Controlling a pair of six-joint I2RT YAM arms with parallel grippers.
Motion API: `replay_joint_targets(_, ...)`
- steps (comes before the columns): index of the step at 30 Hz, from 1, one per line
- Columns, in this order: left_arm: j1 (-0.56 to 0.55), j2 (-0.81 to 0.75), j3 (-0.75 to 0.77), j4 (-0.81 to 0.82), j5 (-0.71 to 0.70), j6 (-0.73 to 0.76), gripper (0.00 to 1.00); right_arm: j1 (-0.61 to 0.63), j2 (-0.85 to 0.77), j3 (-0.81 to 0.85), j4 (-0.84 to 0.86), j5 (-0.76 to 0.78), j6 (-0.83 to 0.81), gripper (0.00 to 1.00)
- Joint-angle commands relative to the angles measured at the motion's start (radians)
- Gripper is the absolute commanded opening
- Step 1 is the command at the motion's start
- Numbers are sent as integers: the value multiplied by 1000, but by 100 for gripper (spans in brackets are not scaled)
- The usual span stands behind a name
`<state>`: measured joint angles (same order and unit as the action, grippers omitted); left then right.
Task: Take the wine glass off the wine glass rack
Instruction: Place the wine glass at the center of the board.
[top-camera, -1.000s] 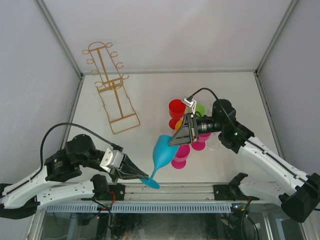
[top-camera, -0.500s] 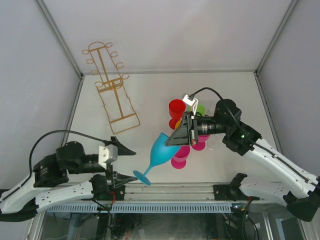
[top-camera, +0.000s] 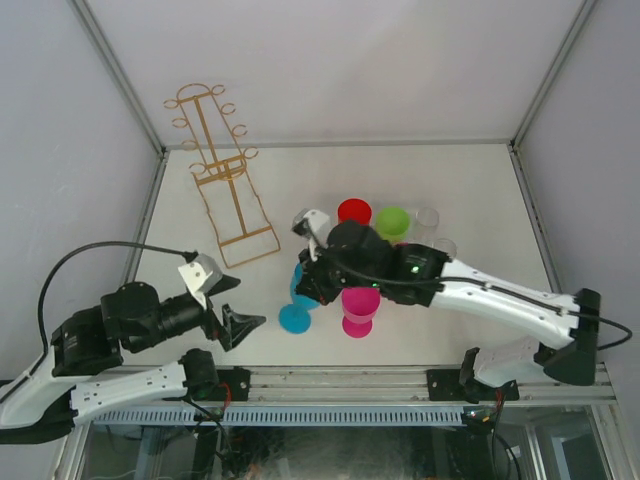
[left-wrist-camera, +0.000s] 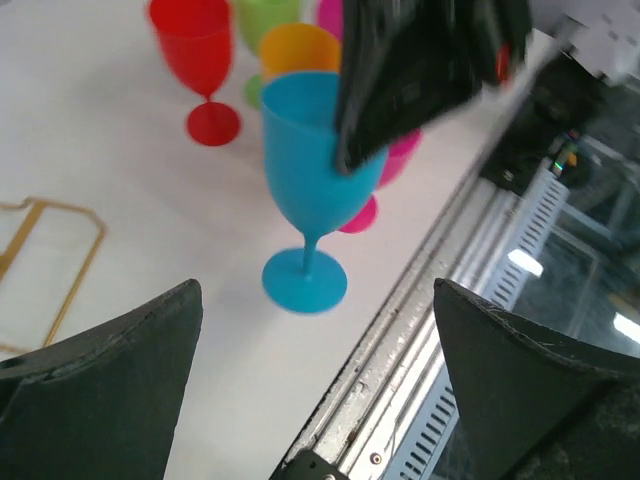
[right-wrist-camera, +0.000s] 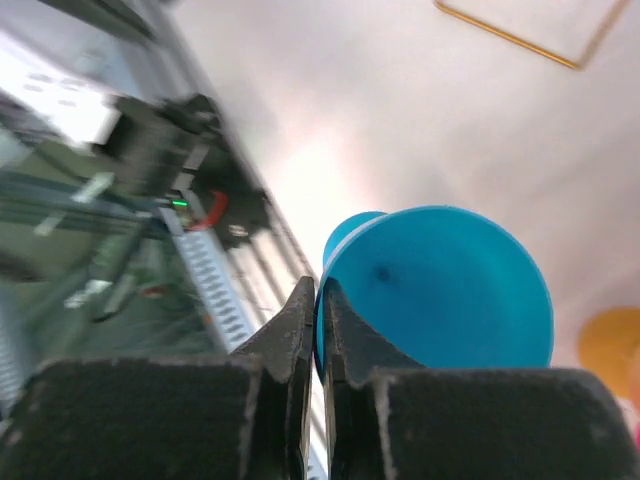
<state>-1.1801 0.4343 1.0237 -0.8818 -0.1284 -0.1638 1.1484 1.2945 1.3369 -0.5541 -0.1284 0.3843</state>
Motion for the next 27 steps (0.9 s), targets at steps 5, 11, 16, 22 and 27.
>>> replay_joint_targets(5,4,-68,107,0,-488,-215,100,85,182,35,-53,323,-153,0)
replay_joint_targets(11,5,-202,82,-41,-700,-327,100,108,273,41,-65,404,-155,0)
replay_joint_targets(16,4,-180,99,-100,-735,-363,100,111,290,41,-68,407,-151,7)
replay_joint_targets(22,4,-117,124,-108,-774,-354,100,115,273,92,-130,419,-143,41)
replay_joint_targets(27,4,-70,156,-119,-821,-319,100,119,177,139,-141,483,-159,58)
